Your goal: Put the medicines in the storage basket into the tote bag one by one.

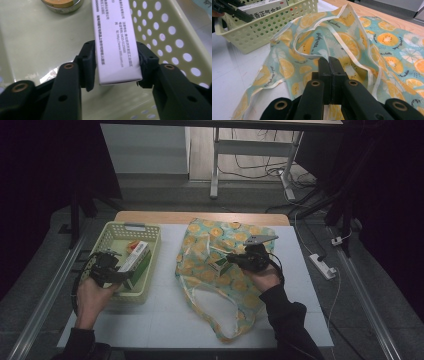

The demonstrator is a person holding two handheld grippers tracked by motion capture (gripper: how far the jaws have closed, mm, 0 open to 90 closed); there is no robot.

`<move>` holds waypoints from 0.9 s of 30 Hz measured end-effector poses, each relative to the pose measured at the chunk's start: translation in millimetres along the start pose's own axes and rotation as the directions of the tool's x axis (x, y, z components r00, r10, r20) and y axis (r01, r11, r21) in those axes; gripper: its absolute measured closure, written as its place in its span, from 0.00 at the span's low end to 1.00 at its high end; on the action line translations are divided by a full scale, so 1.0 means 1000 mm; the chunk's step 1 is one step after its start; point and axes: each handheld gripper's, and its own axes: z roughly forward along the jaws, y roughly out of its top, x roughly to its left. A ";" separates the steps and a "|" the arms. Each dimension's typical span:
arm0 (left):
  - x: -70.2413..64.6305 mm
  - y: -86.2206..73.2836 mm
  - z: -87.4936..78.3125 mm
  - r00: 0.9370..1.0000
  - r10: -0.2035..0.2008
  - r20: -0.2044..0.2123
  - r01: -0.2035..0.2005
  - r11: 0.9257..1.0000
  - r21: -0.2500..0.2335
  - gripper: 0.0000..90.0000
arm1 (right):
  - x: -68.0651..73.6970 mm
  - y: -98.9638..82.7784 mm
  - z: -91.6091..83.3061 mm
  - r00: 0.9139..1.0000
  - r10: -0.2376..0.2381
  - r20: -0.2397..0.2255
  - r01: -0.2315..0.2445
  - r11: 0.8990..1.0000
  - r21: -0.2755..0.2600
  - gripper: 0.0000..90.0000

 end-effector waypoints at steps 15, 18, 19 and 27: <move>0.001 0.001 -0.019 0.999 0.042 -0.002 -0.042 0.996 -0.079 0.68 | 0.001 0.001 -0.001 1.000 -0.002 0.003 0.002 1.000 -0.004 0.99; 0.002 0.001 -0.027 0.998 0.059 -0.012 -0.060 0.993 -0.104 0.68 | 0.001 0.001 -0.001 1.000 -0.003 0.003 0.003 1.000 -0.005 0.99; 0.002 0.001 -0.029 0.998 0.063 -0.013 -0.064 0.992 -0.112 0.68 | 0.001 0.001 -0.001 1.000 -0.003 0.003 0.003 1.000 -0.005 0.99; 0.003 0.000 -0.045 0.997 0.064 0.033 -0.057 0.979 -0.194 0.68 | 0.001 0.001 -0.001 1.000 -0.003 0.005 0.003 1.000 -0.007 0.99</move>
